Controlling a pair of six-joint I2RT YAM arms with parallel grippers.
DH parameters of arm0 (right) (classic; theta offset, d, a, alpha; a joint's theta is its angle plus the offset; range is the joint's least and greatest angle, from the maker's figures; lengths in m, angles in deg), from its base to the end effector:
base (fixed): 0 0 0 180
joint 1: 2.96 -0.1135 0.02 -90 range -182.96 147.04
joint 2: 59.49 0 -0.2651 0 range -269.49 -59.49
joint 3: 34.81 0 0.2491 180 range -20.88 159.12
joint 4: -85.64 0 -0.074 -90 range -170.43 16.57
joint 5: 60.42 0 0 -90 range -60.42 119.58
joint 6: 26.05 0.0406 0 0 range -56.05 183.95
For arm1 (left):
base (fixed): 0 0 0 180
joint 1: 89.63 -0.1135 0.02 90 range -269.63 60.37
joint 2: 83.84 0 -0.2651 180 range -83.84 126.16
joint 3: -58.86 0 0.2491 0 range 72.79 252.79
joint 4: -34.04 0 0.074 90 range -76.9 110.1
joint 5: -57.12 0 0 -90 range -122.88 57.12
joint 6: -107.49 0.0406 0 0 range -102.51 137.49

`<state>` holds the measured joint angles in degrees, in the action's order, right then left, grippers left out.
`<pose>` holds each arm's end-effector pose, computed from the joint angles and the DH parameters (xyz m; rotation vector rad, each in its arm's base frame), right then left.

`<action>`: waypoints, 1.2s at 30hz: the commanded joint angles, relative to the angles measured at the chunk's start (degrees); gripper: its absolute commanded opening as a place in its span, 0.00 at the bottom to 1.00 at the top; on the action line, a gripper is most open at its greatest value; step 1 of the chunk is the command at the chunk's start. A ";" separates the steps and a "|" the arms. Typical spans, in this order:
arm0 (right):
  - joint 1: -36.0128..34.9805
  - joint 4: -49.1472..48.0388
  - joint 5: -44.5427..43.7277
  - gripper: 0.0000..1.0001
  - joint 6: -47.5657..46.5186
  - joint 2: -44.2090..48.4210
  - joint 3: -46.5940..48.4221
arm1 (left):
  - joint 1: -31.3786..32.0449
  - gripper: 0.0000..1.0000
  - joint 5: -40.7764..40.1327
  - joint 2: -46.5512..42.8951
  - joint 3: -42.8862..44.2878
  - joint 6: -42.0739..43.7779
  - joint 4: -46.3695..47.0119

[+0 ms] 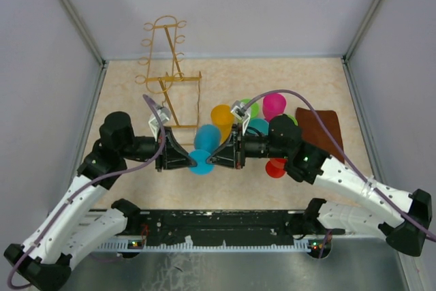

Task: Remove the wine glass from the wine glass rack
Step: Place the wine glass at the center of the board.

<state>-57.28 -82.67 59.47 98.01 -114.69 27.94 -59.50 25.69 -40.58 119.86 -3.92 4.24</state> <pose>0.1145 0.1942 0.3560 -0.7738 1.7320 1.5461 0.1186 -0.1089 0.3512 0.9377 1.7084 -1.5205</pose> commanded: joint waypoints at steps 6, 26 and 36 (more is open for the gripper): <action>-0.34 9.99 -16.99 0.70 -9.30 7.79 8.27 | 1.34 0.00 3.23 -6.17 -3.19 14.92 2.62; 18.01 -11.22 19.08 0.88 12.62 4.30 0.14 | 1.34 0.00 15.05 -15.87 -10.68 15.55 17.35; 18.02 -27.11 32.05 0.44 20.06 3.00 -2.03 | 1.34 0.00 16.37 -16.69 -10.69 17.68 16.78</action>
<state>-39.36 -97.81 82.82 112.74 -111.87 26.34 -58.45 41.71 -56.62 109.31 11.86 20.29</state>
